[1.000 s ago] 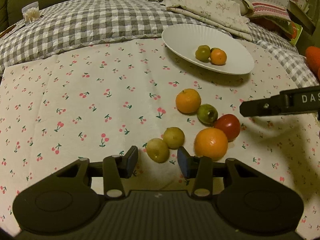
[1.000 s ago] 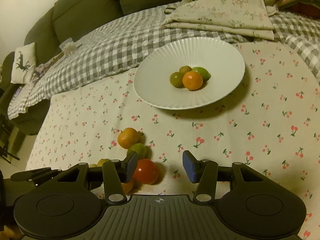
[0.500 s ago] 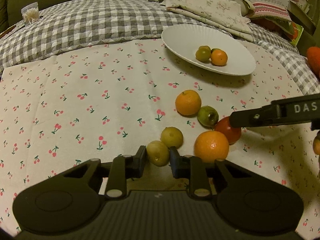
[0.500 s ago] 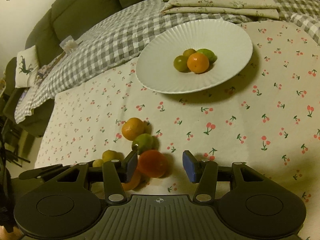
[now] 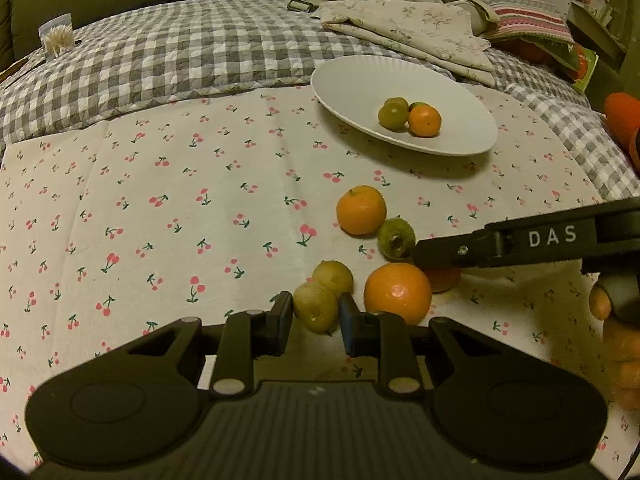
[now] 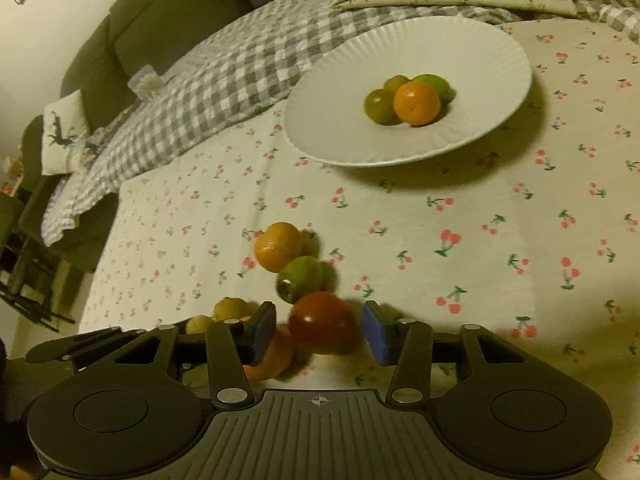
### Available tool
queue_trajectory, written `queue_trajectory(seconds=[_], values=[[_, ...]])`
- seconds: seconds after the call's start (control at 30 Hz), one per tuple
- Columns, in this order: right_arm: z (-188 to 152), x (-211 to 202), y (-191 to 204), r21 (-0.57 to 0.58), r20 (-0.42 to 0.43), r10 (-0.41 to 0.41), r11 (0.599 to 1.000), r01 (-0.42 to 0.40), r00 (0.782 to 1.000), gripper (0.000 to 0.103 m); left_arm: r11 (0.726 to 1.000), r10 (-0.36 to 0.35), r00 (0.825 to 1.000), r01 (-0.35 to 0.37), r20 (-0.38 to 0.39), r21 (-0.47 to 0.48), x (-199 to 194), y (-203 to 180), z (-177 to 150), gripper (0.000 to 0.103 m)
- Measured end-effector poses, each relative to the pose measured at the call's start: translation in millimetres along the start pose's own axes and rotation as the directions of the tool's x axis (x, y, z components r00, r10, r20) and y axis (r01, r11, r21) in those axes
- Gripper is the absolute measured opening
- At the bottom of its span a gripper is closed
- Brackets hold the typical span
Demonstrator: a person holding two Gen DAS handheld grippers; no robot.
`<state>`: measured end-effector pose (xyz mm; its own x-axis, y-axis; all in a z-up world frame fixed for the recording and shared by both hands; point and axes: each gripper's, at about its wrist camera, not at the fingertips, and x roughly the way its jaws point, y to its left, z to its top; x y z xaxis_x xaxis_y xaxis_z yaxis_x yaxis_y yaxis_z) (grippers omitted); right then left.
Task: Organize fruits
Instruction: 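Grasp pale yellow fruit with left tool while right tool grasps red tomato, then carry both held fruits over the white plate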
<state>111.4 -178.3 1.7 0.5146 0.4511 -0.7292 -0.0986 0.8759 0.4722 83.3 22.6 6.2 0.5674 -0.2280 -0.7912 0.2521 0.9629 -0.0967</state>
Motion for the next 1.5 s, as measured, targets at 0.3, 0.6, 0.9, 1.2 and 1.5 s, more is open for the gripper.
queue_trajectory(seconds=[0.3, 0.6, 0.9, 1.2, 1.5], values=[[1.1, -5.1, 8.8, -0.027, 0.008, -0.017, 0.999, 0.018, 1.000, 0.034, 1.000, -0.006, 1.000, 0.006, 0.013, 0.010, -4.2, -3.0, 0.9, 0.023], [10.2, -23.7, 11.6, -0.048, 0.070, -0.028, 0.998, 0.031, 0.997, 0.034, 0.999, -0.026, 0.996, 0.028, 0.085, -0.030, -22.1, 4.3, 8.3, 0.023], [20.9, -40.0, 7.3, -0.042, 0.127, -0.038, 0.998, 0.043, 0.991, 0.034, 0.997, -0.028, 0.986, 0.039, 0.166, -0.062, -30.7, 9.3, 22.8, 0.023], [31.8, -53.4, -3.3, -0.008, 0.176, -0.052, 0.998, 0.055, 0.983, 0.034, 0.998, -0.042, 0.974, 0.052, 0.225, -0.038, -25.1, 0.3, 42.3, 0.023], [43.3, -62.0, -13.4, 0.025, 0.215, -0.068, 0.998, 0.064, 0.974, 0.034, 0.998, -0.068, 0.967, 0.064, 0.245, 0.025, -7.7, -19.5, 60.0, 0.023]])
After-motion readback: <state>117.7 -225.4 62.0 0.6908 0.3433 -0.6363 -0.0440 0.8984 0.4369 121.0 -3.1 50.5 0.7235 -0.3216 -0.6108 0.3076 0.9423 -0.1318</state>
